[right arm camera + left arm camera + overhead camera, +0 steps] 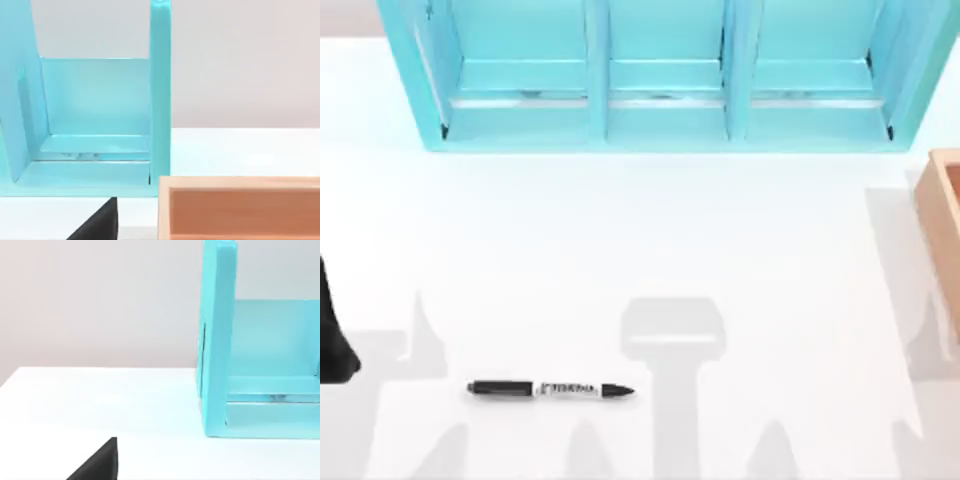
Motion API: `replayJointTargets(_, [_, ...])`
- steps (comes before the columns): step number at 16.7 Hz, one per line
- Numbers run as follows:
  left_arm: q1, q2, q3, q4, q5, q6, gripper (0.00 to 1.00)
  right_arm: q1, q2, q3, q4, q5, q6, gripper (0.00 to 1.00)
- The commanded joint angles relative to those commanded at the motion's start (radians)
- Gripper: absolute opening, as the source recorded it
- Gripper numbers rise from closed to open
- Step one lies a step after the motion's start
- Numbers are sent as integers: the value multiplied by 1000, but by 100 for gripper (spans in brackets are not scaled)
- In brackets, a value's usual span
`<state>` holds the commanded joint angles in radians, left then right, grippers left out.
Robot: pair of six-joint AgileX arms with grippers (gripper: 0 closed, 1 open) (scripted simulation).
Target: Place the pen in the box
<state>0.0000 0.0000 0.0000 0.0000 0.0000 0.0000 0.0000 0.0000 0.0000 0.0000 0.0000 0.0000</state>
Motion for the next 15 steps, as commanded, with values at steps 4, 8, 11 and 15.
replayJointTargets(4, [0,0,0,0,0,0,100,14,27,18,-17,-1,-10,100])
replayJointTargets(8, [0,0,0,0,0,0,100,96,193,138,-121,0,-64,100])
replayJointTargets(11, [0,0,0,0,0,0,100,190,391,299,-240,5,-123,100])
replayJointTargets(15, [0,0,0,0,0,0,100,344,715,598,-423,15,-207,100])
